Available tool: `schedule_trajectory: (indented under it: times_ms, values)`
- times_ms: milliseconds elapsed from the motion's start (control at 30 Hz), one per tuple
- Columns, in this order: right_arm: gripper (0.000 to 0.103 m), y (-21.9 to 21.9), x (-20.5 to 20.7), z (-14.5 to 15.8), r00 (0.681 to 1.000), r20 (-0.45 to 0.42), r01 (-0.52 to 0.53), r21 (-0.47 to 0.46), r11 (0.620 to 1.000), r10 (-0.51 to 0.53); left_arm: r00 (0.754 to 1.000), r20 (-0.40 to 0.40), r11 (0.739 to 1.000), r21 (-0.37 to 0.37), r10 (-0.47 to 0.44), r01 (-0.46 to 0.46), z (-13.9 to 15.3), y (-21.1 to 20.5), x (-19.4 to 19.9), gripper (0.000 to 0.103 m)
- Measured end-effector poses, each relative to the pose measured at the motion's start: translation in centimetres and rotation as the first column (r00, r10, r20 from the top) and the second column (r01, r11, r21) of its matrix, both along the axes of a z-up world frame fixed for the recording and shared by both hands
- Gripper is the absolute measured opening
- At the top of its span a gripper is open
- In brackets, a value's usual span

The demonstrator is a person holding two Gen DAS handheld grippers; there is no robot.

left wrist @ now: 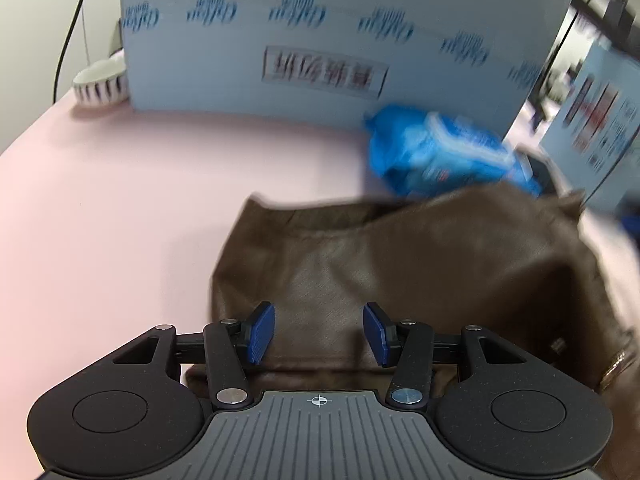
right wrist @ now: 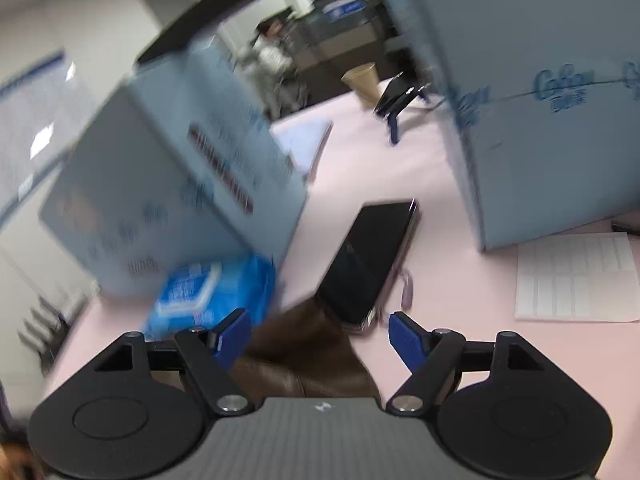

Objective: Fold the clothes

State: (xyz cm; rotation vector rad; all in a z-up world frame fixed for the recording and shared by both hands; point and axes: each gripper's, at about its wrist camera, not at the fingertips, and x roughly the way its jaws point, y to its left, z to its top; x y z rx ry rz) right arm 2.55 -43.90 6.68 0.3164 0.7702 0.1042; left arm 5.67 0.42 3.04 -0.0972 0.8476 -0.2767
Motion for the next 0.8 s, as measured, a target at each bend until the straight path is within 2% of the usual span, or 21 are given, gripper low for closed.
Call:
schedule_trajectory:
  times_ms: [67, 133, 200, 233, 300, 333, 367, 433, 533, 567, 633, 667, 700, 733, 800]
  values:
    - [0.078, 1.2, 0.9, -0.7, 1.000, -0.010, -0.010, -0.059, 0.998, 0.009, 0.999, 0.052, 1.000, 0.021, 0.000, -0.001, 0.6, -0.4, 0.3, 0.055]
    - [0.074, 2.3, 2.1, -1.4, 0.999, -0.011, -0.053, -0.058, 0.997, 0.053, 0.997, 0.071, 0.998, 0.055, 0.000, -0.004, 0.8, -0.9, 1.1, 0.057]
    - [0.058, 4.1, 3.2, -1.9, 0.992, -0.019, -0.129, -0.131, 0.983, 0.128, 0.999, 0.041, 0.996, 0.082, 0.014, -0.018, 0.3, -1.1, 2.2, 0.057]
    - [0.042, 4.8, 3.6, -2.1, 0.987, -0.032, -0.163, -0.173, 0.971, 0.159, 1.000, 0.010, 0.996, 0.088, 0.018, -0.019, -0.2, -1.1, 2.6, 0.057]
    - [0.026, 6.1, 4.6, -2.8, 0.974, -0.080, -0.227, -0.226, 0.947, 0.214, 0.999, -0.054, 0.993, 0.114, 0.004, 0.002, -1.3, -1.1, 2.9, 0.057]
    - [0.018, 6.2, 4.7, -2.7, 0.970, -0.081, -0.241, -0.194, 0.951, 0.229, 0.998, -0.059, 0.989, 0.144, -0.028, 0.036, -1.8, -1.2, 2.4, 0.057]
    - [0.014, 6.0, 4.6, -2.5, 0.969, -0.066, -0.244, -0.149, 0.958, 0.236, 0.996, -0.063, 0.983, 0.173, -0.056, 0.067, -2.0, -1.3, 1.9, 0.057]
    - [0.013, 5.4, 4.3, -1.7, 0.967, -0.028, -0.255, -0.049, 0.966, 0.254, 0.993, -0.073, 0.972, 0.211, -0.095, 0.108, -1.8, -1.5, 0.9, 0.057]
    - [0.013, 3.8, 5.0, -0.8, 0.972, 0.010, -0.235, 0.146, 0.961, 0.236, 0.989, -0.105, 0.973, 0.194, -0.106, 0.125, -1.4, -0.8, -0.4, 0.057]
    - [0.013, 3.0, 5.4, -0.7, 0.979, 0.031, -0.201, 0.219, 0.955, 0.199, 0.988, -0.109, 0.972, 0.195, -0.113, 0.133, -1.3, -0.8, -0.8, 0.057]
    - [0.012, 1.3, 6.6, -0.7, 0.993, 0.077, -0.113, 0.381, 0.918, 0.090, 0.985, -0.114, 0.971, 0.187, -0.128, 0.147, -0.9, -0.7, -1.7, 0.057]
    - [0.013, 1.0, 7.1, -0.8, 0.995, 0.090, -0.086, 0.412, 0.907, 0.053, 0.985, -0.113, 0.972, 0.181, -0.131, 0.150, -0.8, -0.6, -2.0, 0.057]
    - [0.013, 1.0, 7.4, -0.9, 0.995, 0.100, -0.068, 0.406, 0.911, 0.030, 0.987, -0.107, 0.974, 0.177, -0.122, 0.139, -0.7, -0.4, -2.2, 0.057]
    - [0.017, 1.2, 7.6, -0.8, 0.994, 0.111, -0.053, 0.380, 0.924, 0.012, 0.990, -0.098, 0.978, 0.173, -0.104, 0.120, -0.6, -0.1, -2.3, 0.057]
    - [0.041, 1.6, 7.9, -0.7, 0.992, 0.121, -0.019, 0.318, 0.948, -0.021, 0.994, -0.093, 0.984, 0.162, -0.054, 0.069, -0.6, 0.4, -2.2, 0.057]
